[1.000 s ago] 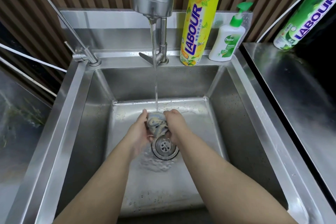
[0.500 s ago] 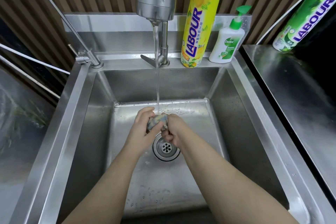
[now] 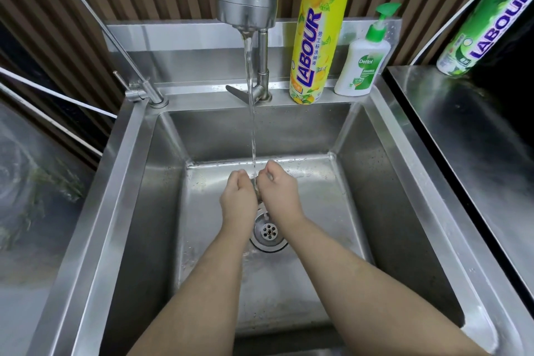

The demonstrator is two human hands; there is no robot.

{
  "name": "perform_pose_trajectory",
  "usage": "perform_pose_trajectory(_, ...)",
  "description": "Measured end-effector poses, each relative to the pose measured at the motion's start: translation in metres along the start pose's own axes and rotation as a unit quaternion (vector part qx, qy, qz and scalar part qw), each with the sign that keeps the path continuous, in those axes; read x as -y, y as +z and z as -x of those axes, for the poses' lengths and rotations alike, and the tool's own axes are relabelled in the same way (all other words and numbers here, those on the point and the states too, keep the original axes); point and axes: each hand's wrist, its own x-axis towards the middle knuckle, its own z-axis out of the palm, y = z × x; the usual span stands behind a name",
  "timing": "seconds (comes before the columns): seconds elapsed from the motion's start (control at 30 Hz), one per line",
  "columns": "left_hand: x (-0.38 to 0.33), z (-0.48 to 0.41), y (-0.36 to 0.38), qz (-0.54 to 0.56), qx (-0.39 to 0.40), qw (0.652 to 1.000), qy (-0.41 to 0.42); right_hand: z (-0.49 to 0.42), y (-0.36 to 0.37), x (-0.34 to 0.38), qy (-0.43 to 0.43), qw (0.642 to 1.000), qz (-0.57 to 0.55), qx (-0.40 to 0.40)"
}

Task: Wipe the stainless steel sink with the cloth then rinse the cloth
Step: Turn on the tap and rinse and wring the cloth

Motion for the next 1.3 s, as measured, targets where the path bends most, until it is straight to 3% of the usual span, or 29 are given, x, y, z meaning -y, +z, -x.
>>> perform_pose_trajectory(0.13,0.017,-0.005,-0.002,-0.053,0.046,0.989,-0.130,0.004,-0.008,-0.009,-0.045,0.991,0.112,0.052)
perform_pose_trajectory(0.27,0.011,-0.001,-0.003,-0.020,0.089,0.968,-0.234,0.004,-0.012,-0.010,-0.082,0.977,0.176,0.091)
perform_pose_trajectory(0.47,0.005,0.000,-0.007,-0.009,0.099,0.967,-0.234,0.003,-0.013,-0.013,-0.075,0.973,0.196,0.097)
perform_pose_trajectory(0.53,0.005,0.003,-0.012,-0.008,0.100,0.974,-0.201,0.001,-0.010,-0.014,-0.043,0.982,0.168,0.080)
perform_pose_trajectory(0.6,0.007,0.002,-0.020,0.030,0.110,0.974,-0.194,0.000,-0.008,-0.011,0.018,0.995,0.070,0.062)
perform_pose_trajectory(0.7,-0.001,0.002,-0.041,0.114,0.189,0.940,-0.261,-0.001,-0.009,-0.003,0.136,0.973,-0.090,0.160)
perform_pose_trajectory(0.77,-0.004,0.001,-0.057,0.140,0.195,0.939,-0.245,-0.008,-0.022,0.008,0.167,0.962,-0.064,0.206)
perform_pose_trajectory(0.87,-0.003,-0.006,-0.081,0.182,0.155,0.956,-0.170,-0.038,-0.044,0.038,0.109,0.982,0.015,0.151)
perform_pose_trajectory(1.0,-0.016,-0.012,-0.092,0.249,0.186,0.944,-0.112,-0.083,-0.034,0.096,-0.036,0.990,0.065,0.120)
perform_pose_trajectory(1.2,-0.036,-0.015,-0.094,0.265,0.210,0.939,-0.065,-0.131,0.018,0.137,-0.116,0.952,0.222,0.174)
perform_pose_trajectory(1.3,-0.036,-0.015,-0.100,0.261,0.200,0.942,-0.068,-0.143,0.031,0.139,-0.136,0.915,0.327,0.192)
